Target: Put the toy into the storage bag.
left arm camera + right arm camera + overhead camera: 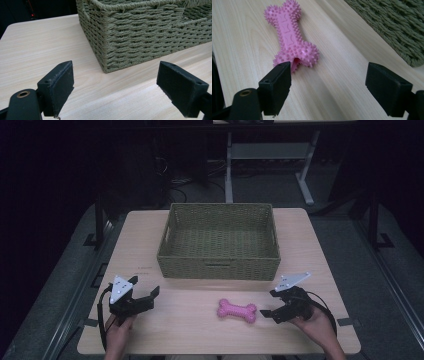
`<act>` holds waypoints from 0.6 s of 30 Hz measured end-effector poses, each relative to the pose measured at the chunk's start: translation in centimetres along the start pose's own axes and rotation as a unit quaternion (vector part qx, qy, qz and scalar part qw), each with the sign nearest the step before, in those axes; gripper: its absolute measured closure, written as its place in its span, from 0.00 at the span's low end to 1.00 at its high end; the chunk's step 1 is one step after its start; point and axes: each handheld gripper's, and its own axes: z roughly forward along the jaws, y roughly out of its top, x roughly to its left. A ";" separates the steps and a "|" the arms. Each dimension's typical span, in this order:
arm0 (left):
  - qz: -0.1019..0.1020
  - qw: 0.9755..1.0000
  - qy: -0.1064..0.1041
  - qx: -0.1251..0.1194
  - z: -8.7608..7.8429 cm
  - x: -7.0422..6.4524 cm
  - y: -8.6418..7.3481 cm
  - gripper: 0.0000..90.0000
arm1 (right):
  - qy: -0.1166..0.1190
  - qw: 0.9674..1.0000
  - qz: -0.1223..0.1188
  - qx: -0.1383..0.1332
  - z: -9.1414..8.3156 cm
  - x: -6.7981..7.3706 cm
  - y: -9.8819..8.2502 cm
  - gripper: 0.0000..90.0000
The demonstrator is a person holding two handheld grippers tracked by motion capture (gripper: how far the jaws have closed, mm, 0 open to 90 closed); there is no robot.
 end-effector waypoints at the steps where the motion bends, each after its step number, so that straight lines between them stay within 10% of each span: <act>1: 0.000 1.000 0.000 0.000 0.0 0.0 0.0 0.15 | 0.000 1.000 -0.003 0.001 0.0 0.0 0.1 0.22; 18: 0.005 1.000 -0.003 0.000 0.2 -0.1 0.1 0.15 | 0.012 0.999 -0.025 0.024 0.7 0.7 1.9 0.22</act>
